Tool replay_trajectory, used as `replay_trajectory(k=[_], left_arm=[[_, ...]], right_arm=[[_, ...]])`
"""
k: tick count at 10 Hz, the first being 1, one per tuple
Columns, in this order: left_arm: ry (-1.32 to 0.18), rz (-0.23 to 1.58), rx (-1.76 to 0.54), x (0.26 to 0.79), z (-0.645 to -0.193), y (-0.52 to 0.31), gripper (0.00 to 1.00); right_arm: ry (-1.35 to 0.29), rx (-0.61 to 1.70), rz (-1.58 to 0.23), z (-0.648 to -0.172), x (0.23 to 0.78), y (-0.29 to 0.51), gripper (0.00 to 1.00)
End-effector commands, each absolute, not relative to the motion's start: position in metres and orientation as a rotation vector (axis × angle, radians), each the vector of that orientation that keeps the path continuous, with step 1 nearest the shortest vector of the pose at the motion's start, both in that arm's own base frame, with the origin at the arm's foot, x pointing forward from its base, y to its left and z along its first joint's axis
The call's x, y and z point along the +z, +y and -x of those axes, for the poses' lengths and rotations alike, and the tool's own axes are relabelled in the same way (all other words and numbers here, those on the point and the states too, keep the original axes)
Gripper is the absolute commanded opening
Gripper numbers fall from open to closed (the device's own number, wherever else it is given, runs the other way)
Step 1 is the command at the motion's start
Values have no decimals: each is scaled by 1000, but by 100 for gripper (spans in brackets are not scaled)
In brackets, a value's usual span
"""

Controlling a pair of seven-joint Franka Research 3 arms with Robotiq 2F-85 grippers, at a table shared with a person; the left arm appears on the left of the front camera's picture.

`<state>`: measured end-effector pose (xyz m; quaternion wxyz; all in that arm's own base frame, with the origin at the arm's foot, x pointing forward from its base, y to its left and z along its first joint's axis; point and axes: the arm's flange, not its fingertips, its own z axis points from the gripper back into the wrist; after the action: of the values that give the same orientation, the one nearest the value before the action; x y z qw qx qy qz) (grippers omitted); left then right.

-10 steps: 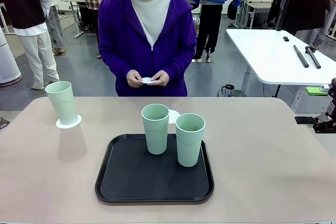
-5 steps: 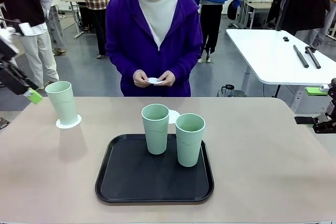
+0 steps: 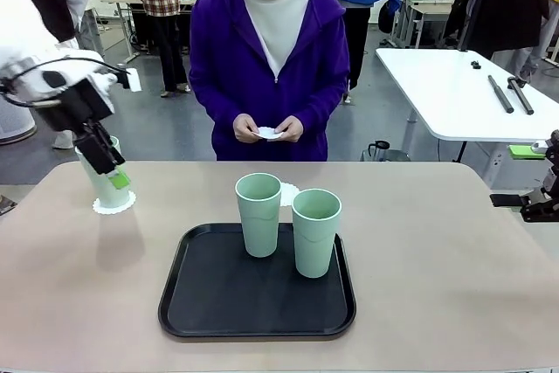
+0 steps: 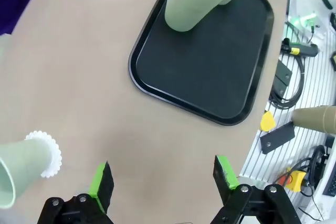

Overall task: Place coasters on the table and set cups on them.
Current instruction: Take one Reusable plastic cup from the Flat Tray and place it on a coaster set by the human.

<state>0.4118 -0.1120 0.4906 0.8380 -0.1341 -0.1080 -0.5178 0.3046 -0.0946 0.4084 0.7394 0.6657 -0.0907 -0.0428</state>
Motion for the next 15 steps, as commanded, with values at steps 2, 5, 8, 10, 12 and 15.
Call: replay_trajectory(k=[2,5,8,10,12,15], left_arm=[[-165,257,-1115,475,-445,-132,100],[-162,290,-1121,464,-446,-132,100],[-162,290,-1121,464,-446,-132,100],[-257,473,-1202,444,-447,-123,100],[-488,724,-1270,431,-445,-116,100],[-758,1012,-1296,407,-443,-113,100]], right_arm=[[-211,-83,-1470,-306,408,-95,100],[-211,-83,-1470,-306,408,-95,100],[-211,-83,-1470,-306,408,-95,100],[-211,-83,-1470,-306,408,-95,100],[-211,-83,-1470,-306,408,-95,100],[-211,-83,-1470,-306,408,-95,100]])
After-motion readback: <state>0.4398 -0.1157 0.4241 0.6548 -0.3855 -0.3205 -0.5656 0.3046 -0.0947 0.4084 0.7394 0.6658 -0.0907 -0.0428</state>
